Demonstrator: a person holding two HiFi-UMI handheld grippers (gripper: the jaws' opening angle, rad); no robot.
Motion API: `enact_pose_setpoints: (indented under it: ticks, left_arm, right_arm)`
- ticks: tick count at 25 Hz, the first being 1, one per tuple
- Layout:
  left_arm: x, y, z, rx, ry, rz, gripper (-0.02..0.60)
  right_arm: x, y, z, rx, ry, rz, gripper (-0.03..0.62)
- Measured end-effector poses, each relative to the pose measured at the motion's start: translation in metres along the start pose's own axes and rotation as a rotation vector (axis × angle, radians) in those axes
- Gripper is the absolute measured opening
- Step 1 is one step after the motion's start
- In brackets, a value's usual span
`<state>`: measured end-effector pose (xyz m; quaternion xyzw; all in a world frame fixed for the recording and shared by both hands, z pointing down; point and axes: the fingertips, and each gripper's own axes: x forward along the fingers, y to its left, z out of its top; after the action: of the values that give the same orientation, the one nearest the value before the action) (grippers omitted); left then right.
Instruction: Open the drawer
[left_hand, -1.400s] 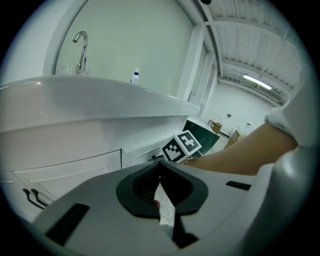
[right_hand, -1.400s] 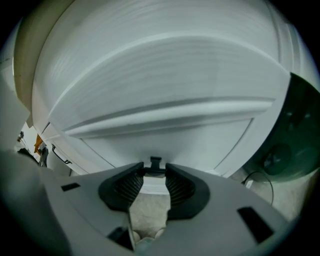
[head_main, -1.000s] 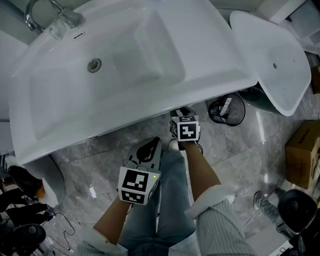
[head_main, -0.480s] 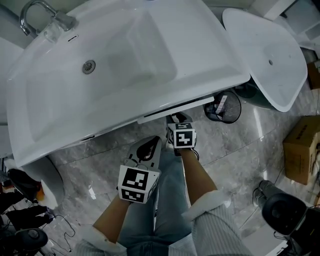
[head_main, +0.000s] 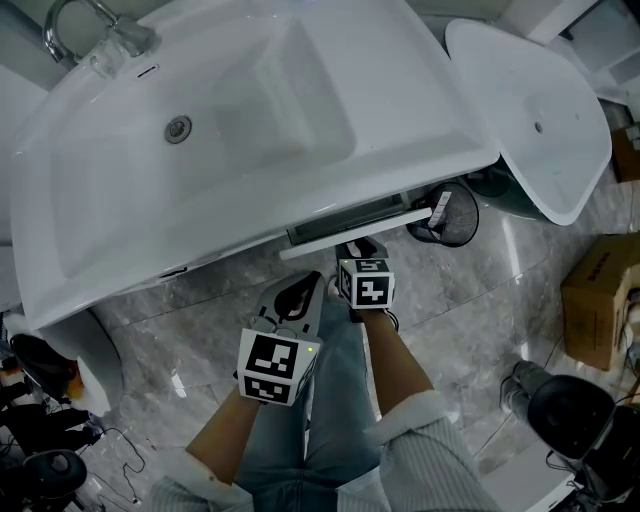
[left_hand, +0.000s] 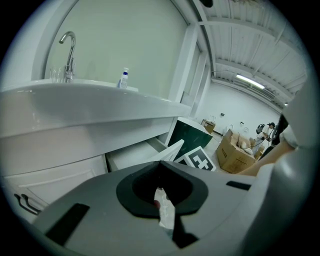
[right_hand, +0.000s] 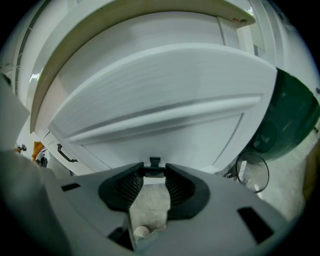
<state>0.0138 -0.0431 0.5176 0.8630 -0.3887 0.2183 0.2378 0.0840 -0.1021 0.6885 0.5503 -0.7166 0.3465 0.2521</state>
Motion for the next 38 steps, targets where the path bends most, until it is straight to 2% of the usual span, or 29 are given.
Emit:
enact_pose_setpoints:
  ticks: [17, 38]
  left_arm:
    - [-0.003, -0.002, 0.0, -0.012, -0.005, -0.01, 0.015]
    - [-0.006, 0.016, 0.001, -0.054, -0.017, 0.001, 0.015]
  right_arm:
    - [-0.022, -0.002, -0.022, 0.0, -0.001, -0.012, 0.143]
    - [-0.039, -0.006, -0.044, 0.018, 0.015, -0.045, 0.141]
